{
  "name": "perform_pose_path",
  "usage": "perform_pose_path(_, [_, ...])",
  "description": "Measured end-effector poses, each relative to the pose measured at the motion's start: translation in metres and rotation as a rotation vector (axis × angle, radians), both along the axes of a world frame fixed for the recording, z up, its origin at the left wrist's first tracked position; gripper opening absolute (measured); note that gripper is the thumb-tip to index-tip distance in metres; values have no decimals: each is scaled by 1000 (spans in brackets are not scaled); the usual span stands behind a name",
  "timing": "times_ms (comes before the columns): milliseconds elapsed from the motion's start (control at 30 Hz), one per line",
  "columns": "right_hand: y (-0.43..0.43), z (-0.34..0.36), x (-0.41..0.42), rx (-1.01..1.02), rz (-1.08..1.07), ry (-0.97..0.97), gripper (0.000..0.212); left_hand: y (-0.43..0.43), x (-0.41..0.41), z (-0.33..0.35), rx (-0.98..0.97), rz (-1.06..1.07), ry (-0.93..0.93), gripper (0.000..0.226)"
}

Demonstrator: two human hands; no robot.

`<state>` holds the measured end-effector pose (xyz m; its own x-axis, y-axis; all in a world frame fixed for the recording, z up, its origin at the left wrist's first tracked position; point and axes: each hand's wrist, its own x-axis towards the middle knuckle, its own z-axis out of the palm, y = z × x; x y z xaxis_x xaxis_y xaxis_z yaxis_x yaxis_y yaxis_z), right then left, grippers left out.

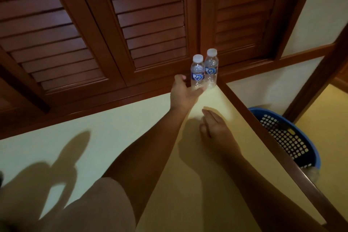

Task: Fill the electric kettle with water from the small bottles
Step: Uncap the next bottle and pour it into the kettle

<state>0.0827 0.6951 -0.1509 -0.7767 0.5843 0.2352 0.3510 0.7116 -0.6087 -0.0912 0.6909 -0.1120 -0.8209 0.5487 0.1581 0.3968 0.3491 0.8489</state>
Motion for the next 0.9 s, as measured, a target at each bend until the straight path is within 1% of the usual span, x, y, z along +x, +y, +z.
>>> perform_pose_path(67, [-3,1,2,-26,-19,94,46,-29,16,3,37,12,20,69])
perform_pose_path(167, [-14,7,9,-22,28,182,46,-93,48,4,99,-14,24,40])
perform_pose_path(200, [-22,10,11,-11,56,198,46,-118,58,3,112,-28,18,34])
perform_pose_path(300, [-64,18,11,-44,148,229,43,-193,84,2,123,-29,8,25])
perform_pose_path(367, [-104,22,8,-99,270,261,40,-241,98,-1,131,25,13,26])
perform_pose_path(467, [-169,24,7,-213,423,327,36,-307,121,-4,177,176,13,41])
perform_pose_path(600, [-249,26,10,-359,616,355,31,-385,148,-7,222,337,23,43])
perform_pose_path(700, [-299,27,11,-404,785,330,33,-439,169,-8,225,455,70,41])
perform_pose_path(900, [-386,39,10,-439,947,373,30,-535,200,2,255,709,150,39])
